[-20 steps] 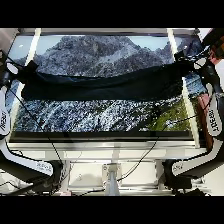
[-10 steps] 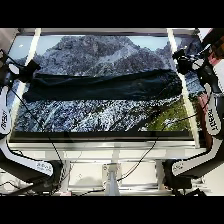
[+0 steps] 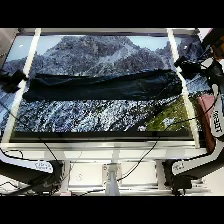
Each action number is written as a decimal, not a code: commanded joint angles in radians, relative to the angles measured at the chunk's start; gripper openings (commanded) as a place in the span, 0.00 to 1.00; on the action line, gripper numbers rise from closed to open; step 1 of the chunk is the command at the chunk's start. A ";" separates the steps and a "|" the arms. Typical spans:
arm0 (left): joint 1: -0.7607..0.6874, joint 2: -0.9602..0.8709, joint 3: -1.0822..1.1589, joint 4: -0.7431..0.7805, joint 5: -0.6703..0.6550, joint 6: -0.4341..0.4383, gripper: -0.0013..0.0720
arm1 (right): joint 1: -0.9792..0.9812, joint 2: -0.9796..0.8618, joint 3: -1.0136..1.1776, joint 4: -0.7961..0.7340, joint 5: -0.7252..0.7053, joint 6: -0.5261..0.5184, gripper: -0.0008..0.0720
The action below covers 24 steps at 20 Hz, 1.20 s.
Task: Fold the clothes and pants, and hang the long-sleeved shirts on hangers.
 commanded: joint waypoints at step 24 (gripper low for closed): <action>0.236 -0.368 0.324 -0.356 -0.387 0.432 1.00 | -0.021 0.002 0.000 0.157 0.336 -0.076 0.76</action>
